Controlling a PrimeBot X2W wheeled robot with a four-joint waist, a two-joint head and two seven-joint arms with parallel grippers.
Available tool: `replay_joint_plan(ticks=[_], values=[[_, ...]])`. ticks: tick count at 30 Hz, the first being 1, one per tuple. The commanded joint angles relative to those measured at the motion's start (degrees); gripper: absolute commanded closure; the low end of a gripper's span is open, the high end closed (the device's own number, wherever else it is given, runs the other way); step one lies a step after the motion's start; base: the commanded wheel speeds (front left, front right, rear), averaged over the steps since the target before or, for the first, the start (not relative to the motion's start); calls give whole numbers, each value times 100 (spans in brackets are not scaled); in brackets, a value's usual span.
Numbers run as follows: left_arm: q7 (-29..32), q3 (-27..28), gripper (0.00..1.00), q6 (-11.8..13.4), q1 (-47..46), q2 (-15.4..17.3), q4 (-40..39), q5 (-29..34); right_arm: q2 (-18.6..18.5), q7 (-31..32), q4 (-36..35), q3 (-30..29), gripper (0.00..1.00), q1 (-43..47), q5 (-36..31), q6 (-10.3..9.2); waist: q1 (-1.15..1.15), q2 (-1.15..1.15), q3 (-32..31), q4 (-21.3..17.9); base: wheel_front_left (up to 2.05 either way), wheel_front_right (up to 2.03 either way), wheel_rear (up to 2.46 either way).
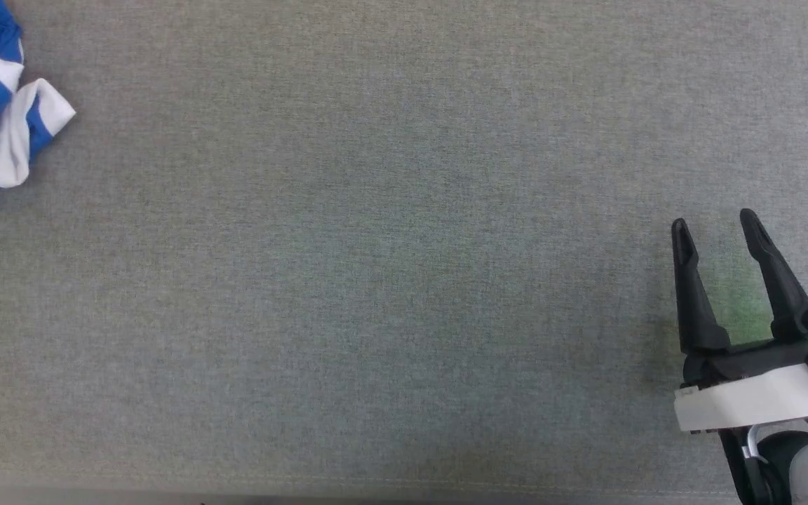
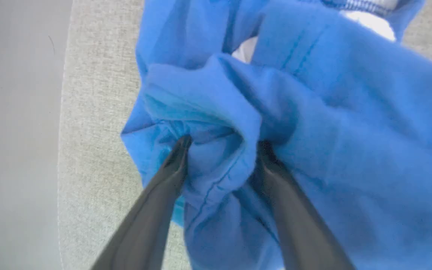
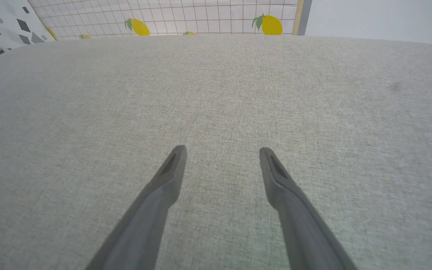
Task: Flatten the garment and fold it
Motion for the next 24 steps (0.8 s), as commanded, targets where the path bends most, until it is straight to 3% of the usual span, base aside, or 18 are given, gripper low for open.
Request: replay_joint_plan(ticks=[1, 9, 17, 24], values=[[4, -89, 100, -19, -63, 25, 7, -75, 4, -46, 36, 11, 0, -86, -25, -9, -1, 0, -34, 11, 0, 0, 0], [-607, -262, 100, -21, -191, 186, 17, -13, 4, -29, 290, 43, 0, -171, -1, -9, -1, 0, -540, 89, 0, 0, 0], [-1793, -444, 100, -21, -561, 249, -92, 282, 4, -26, 702, -25, 0, -126, 107, -9, -1, 0, -1470, 143, 0, 0, 0], [-2682, -875, 100, -1, -878, -77, -609, 746, 4, -3, 921, -75, 0, -72, 220, -9, -1, 0, -2082, 157, 0, 0, 0]])
